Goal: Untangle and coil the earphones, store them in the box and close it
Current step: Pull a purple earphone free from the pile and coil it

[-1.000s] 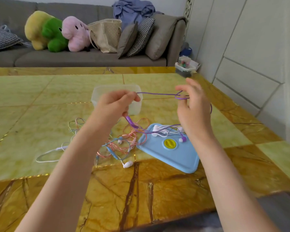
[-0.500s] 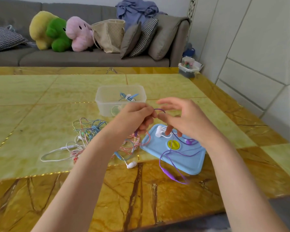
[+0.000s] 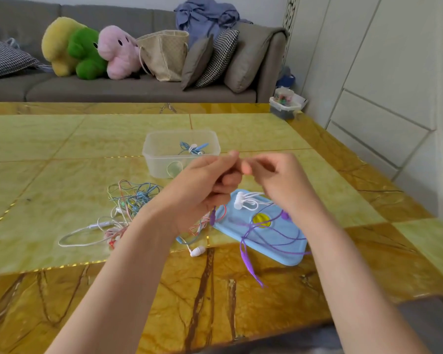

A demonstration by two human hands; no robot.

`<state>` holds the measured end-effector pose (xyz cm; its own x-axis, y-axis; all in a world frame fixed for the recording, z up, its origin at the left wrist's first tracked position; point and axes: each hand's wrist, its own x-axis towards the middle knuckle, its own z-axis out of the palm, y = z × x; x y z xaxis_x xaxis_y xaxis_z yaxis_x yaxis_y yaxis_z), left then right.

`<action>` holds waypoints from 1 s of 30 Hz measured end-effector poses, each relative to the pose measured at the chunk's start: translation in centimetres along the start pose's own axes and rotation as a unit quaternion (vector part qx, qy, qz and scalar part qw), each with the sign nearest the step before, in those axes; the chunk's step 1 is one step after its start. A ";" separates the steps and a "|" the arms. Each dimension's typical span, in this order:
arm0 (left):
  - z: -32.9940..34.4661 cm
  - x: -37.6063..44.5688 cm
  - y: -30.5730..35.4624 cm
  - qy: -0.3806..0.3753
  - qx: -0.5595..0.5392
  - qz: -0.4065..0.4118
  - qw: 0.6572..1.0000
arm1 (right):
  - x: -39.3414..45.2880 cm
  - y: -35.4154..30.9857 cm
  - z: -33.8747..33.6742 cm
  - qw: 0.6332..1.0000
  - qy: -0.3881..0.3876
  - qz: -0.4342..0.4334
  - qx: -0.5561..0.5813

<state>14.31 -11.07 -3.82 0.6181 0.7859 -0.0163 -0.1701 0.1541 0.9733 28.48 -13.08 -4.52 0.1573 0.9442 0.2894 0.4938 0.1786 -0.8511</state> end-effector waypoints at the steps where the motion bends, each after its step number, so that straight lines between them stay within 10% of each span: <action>1: 0.0 0.1 0.1 0.003 -0.045 0.009 0.999 | -0.1 -0.1 0.5 0.999 -0.021 -0.003 -0.031; 7: -1.3 0.6 0.1 0.112 -0.173 0.072 0.976 | -0.8 -0.7 1.9 0.975 -0.171 -0.018 -0.142; 13: -2.7 0.9 0.1 0.190 -0.096 0.064 0.975 | -0.9 -0.9 0.1 0.988 -0.153 0.022 0.013; 18: -1.5 0.4 -1.0 0.052 0.091 -0.061 0.993 | -0.9 -1.2 -1.6 0.976 -0.140 0.065 0.153; 30: 0.3 -1.1 -0.2 -0.159 -0.003 -0.058 0.986 | -0.7 -0.3 -1.9 0.949 -0.070 0.101 0.289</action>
<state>13.93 -12.16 -3.97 0.8426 0.5357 -0.0550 -0.0872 0.2366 0.9677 29.82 -14.38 -3.61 0.0643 0.9956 0.0678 -0.0923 0.0736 -0.9930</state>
